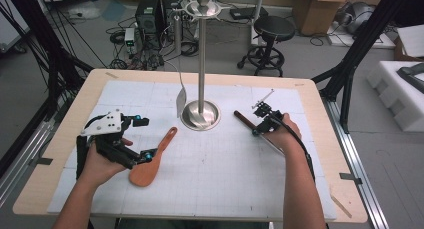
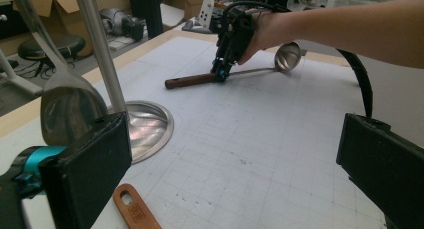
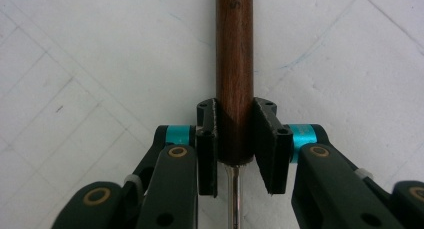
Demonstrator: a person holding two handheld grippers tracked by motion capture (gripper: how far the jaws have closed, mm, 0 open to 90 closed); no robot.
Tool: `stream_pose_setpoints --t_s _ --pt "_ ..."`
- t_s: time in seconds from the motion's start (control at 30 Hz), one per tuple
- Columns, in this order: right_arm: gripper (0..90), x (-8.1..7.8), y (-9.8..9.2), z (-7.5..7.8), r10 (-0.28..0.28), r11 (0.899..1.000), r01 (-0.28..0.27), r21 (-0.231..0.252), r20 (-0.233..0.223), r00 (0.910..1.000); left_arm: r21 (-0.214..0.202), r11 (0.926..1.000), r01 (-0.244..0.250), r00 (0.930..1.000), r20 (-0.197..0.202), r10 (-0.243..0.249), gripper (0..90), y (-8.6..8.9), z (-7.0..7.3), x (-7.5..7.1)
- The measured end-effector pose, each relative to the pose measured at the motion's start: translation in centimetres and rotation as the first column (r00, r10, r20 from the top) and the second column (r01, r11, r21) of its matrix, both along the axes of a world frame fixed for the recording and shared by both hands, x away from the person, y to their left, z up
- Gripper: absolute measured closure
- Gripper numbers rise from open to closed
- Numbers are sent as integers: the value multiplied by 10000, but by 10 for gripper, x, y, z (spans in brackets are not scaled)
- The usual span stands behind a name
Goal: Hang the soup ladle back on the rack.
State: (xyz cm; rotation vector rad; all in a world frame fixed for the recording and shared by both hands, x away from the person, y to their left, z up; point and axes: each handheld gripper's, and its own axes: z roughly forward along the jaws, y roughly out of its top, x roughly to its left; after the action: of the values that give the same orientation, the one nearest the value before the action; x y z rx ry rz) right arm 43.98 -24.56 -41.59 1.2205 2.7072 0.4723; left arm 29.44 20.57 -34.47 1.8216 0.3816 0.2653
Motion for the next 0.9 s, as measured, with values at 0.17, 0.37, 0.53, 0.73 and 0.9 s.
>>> stream_pose_setpoints --t_s 0.17,0.37,0.53,0.73,0.9 --pt "740 -2 1 1 88 9999 -87 -64 58 9999 -24 10000 14 10000 2 -14 17 0 0 0" --pt "741 -12 -4 16 273 9973 -296 671 350 9990 28 10000 9 10000 -20 -9 17 -1 0 0" --pt "745 -25 -14 41 478 9826 -669 1732 1122 9925 -48 10000 0 10000 1 0 17 0 0 0" --pt "746 -39 -21 62 579 9599 -1041 2605 1789 9822 -253 9996 -131 9999 52 132 17 7 4 2" --pt "746 -47 -28 71 612 9494 -1177 2910 1964 9786 -233 9996 -170 9998 45 171 18 8 3 3"
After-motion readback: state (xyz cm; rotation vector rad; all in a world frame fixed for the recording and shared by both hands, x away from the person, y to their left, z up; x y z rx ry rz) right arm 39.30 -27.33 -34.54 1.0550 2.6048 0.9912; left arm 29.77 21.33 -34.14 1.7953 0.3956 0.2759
